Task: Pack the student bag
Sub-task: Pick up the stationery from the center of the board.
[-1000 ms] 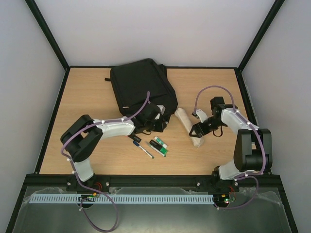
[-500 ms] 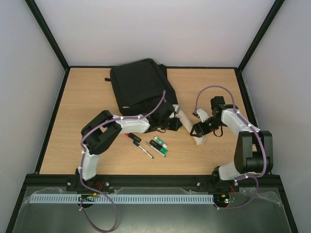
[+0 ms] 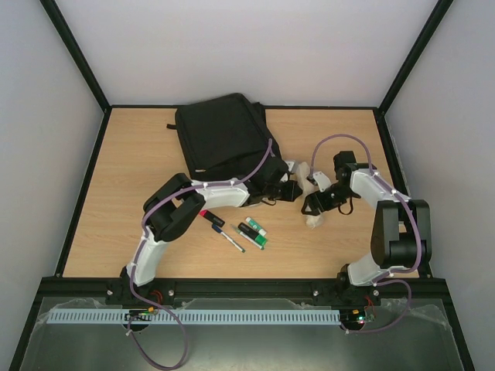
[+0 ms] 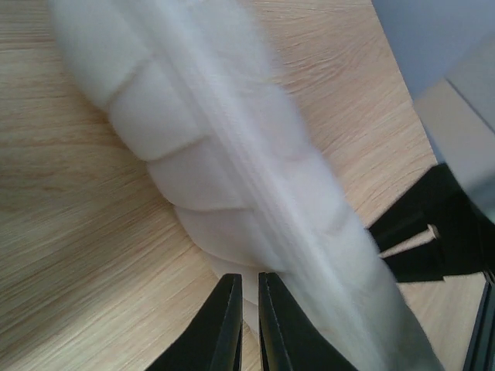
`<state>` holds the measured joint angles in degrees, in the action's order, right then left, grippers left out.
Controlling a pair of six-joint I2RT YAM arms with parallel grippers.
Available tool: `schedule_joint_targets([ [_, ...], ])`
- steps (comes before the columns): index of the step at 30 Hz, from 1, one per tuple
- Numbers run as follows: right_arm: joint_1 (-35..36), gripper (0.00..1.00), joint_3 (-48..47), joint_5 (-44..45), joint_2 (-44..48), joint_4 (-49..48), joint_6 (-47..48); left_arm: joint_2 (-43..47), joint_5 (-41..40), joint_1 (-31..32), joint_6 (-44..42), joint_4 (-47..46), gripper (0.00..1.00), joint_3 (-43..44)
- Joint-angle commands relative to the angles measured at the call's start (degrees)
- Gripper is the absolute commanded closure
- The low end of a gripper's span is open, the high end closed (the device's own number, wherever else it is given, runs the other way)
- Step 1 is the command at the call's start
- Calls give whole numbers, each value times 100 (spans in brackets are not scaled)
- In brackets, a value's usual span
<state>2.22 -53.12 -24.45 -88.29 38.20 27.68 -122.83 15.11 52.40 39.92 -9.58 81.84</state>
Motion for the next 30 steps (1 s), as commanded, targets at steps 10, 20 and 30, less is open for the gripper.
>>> schedule_joint_targets([
  [10,-11,50,-130,1799,29,-531,-1509,101,-14,147,-56,134,91,188],
  [20,-23,81,-131,1622,731,-437,-1489,1076,-959,-52,-1448,1681,50,219],
  [30,-22,99,152,712,1871,-1247,-1934,2094,-1744,-963,-2290,3481,1,723],
])
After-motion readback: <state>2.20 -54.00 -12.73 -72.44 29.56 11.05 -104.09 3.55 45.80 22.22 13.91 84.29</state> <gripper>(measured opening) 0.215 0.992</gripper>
